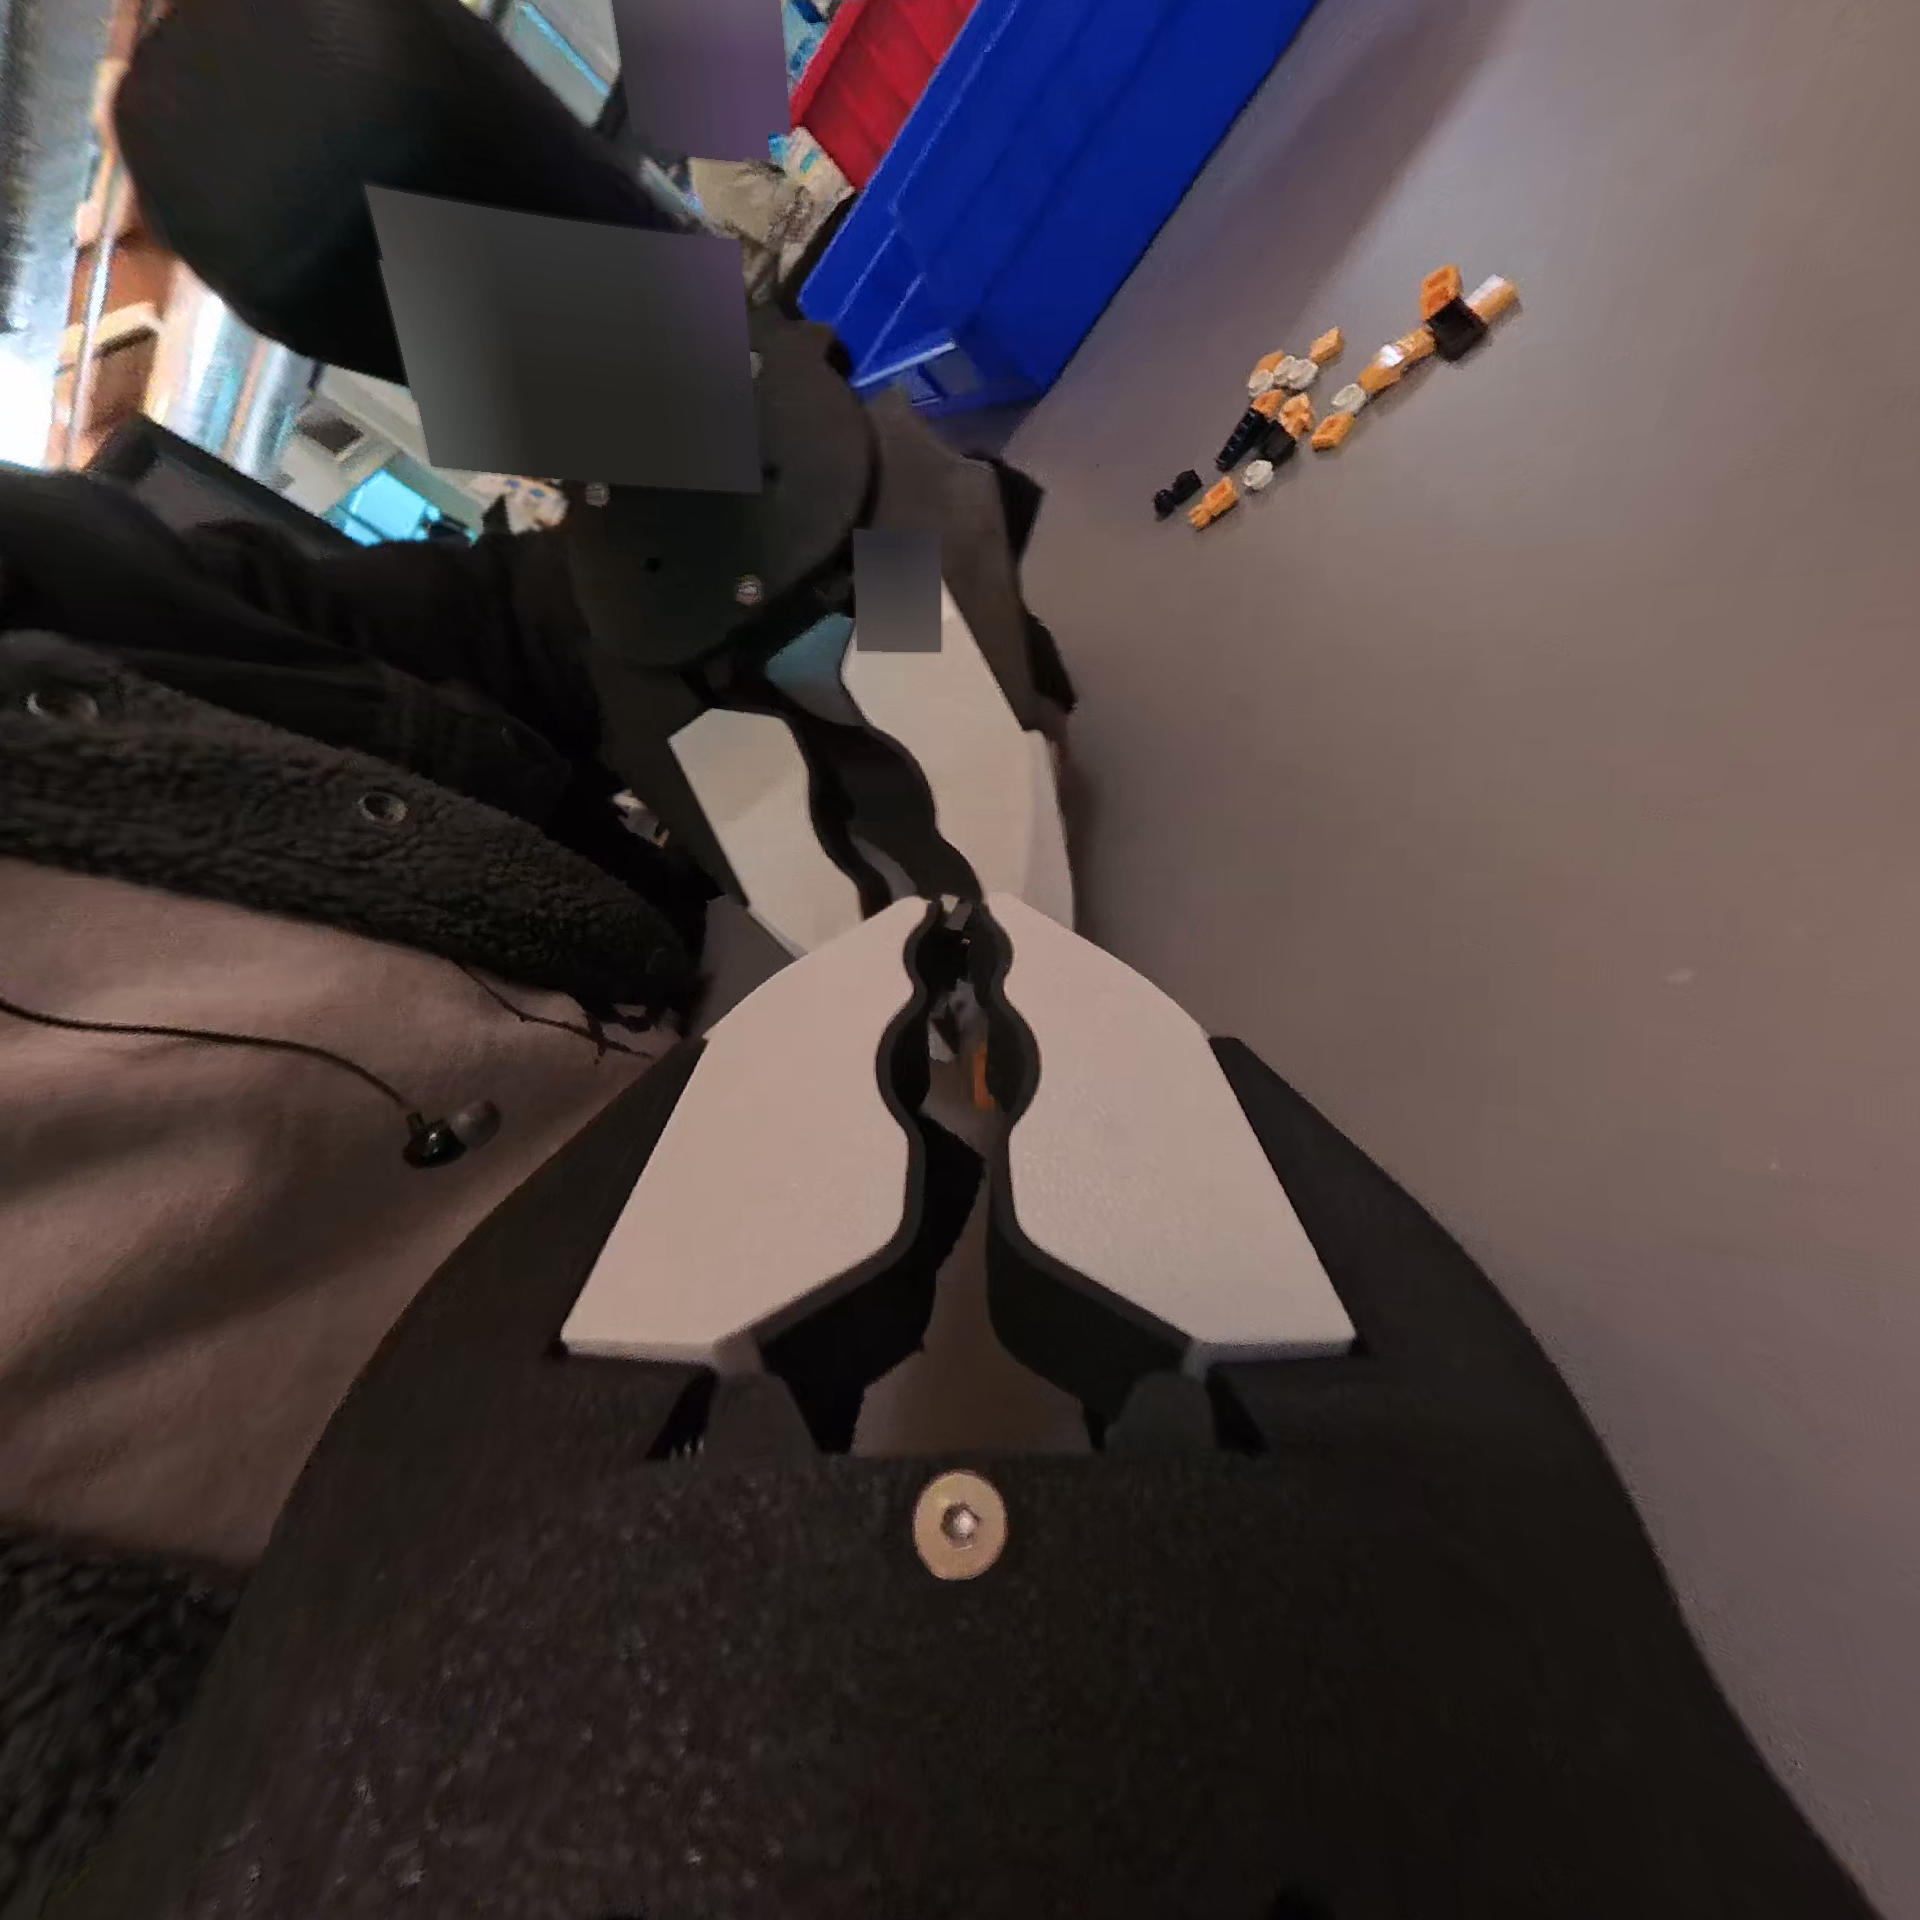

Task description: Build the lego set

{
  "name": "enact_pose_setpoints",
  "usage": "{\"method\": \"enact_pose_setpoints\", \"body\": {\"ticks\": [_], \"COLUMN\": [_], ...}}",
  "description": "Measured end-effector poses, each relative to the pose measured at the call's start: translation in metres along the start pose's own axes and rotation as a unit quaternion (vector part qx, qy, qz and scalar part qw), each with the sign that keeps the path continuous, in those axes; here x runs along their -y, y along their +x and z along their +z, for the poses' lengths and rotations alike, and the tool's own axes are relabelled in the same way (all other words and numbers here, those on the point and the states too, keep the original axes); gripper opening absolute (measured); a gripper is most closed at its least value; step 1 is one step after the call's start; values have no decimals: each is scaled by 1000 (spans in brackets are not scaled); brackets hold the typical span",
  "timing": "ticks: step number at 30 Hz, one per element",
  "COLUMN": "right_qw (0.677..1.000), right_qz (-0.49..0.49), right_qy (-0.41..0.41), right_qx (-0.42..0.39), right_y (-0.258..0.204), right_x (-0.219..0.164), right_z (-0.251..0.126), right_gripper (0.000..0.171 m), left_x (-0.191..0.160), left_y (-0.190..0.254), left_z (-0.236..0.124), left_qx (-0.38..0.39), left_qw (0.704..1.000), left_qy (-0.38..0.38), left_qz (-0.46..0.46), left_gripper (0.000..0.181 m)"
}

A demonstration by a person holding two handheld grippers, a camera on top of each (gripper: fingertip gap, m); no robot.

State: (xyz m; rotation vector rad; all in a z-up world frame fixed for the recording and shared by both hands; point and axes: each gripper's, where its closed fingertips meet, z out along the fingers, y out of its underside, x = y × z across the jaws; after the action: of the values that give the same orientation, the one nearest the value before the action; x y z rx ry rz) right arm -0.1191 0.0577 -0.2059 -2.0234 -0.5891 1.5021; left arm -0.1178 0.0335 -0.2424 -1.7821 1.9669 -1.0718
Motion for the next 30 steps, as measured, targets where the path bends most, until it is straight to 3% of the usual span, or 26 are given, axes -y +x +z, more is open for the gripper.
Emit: {"method": "enact_pose_setpoints", "body": {"ticks": [17,30], "right_qw": [998,997], "right_qz": [42,26], "right_qy": [45,62], "right_qx": [-13,-30], "right_y": [0,-3], "right_x": [16,25], "right_z": [-4,-6], "right_gripper": [5,4], "left_x": [22,29], "left_y": [-7,-5], "left_z": [-25,-32], "left_qx": [54,121], "left_qw": [987,970], "left_qy": [147,180], "left_qz": [30,106], "left_gripper": [18,18]}}
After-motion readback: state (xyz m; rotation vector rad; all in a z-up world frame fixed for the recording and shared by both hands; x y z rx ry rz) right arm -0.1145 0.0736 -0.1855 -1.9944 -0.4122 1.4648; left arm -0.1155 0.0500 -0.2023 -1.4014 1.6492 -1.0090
